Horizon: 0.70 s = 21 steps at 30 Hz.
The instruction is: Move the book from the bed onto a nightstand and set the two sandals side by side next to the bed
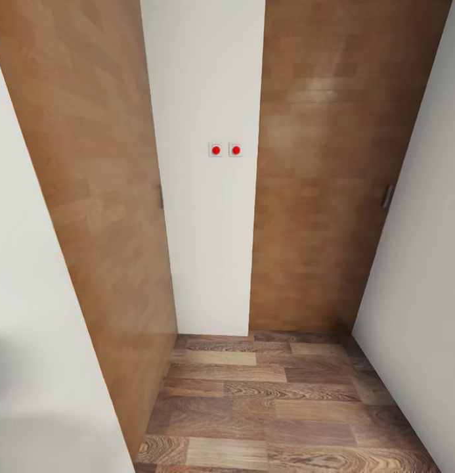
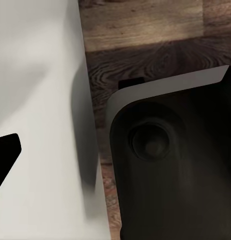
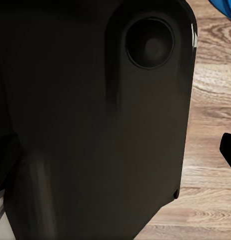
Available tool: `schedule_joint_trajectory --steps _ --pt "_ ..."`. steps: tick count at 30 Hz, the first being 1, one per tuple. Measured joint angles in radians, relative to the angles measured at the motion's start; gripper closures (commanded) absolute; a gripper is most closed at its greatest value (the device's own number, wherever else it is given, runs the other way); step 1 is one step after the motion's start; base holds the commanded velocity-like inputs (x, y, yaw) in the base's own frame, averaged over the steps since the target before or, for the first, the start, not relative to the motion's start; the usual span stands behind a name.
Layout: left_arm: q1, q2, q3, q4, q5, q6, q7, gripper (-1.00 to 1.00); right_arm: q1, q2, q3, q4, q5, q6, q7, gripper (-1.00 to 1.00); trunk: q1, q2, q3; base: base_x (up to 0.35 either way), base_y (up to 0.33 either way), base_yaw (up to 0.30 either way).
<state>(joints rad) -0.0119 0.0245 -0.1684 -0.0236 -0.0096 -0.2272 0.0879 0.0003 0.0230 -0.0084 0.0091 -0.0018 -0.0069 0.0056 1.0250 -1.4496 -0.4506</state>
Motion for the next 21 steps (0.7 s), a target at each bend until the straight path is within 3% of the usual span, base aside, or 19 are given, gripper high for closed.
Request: schedule_joint_trajectory --steps 21 --pt "0.0 0.0 0.0 0.0 0.0 0.0 0.0 -1.0 0.0 0.0 0.0 0.003 0.0 0.0 0.0 -1.0 0.0 0.0 0.0 0.0 0.0 -0.018"
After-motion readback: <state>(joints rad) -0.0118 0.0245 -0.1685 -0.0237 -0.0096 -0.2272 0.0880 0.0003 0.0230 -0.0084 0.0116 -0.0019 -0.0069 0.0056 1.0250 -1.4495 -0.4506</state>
